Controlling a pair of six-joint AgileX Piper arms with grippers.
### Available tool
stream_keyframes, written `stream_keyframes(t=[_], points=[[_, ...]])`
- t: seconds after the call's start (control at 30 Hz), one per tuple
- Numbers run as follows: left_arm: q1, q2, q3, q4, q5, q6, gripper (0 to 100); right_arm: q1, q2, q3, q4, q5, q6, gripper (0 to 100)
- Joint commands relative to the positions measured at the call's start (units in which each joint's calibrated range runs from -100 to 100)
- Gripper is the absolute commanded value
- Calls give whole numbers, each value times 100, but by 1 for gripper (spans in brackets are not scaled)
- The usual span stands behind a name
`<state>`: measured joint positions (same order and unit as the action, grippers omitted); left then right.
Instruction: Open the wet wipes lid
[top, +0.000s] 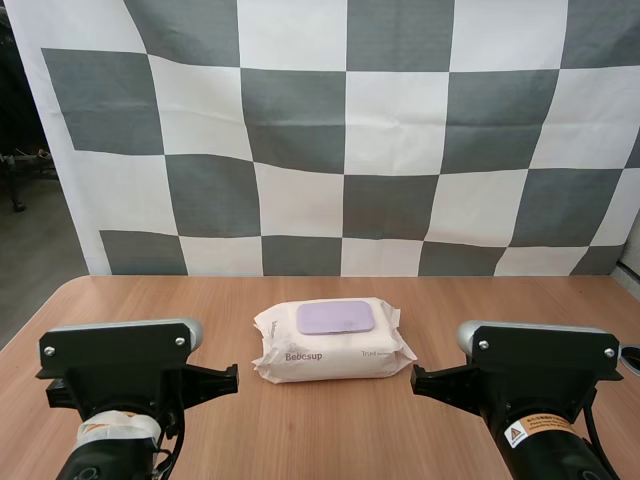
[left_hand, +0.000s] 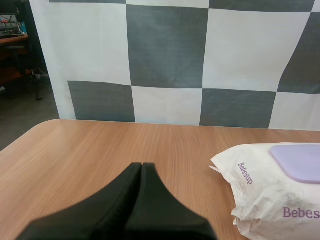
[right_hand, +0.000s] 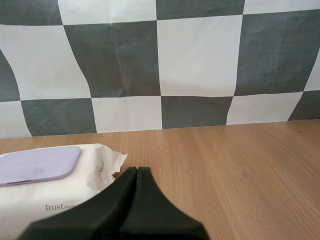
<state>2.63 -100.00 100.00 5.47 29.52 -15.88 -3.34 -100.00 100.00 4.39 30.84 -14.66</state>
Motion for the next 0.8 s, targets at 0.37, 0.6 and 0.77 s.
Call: stream_keyframes(t=[0.37,0.6,0.77], points=[[-185,0,0,-6,-7,-2,0,2,0,0,7,7,3,0],[-185,0,0,-6,-7,-2,0,2,0,0,7,7,3,0],[-184,0,0,-65,-451,-2,0,2,0,0,7,7,3,0]])
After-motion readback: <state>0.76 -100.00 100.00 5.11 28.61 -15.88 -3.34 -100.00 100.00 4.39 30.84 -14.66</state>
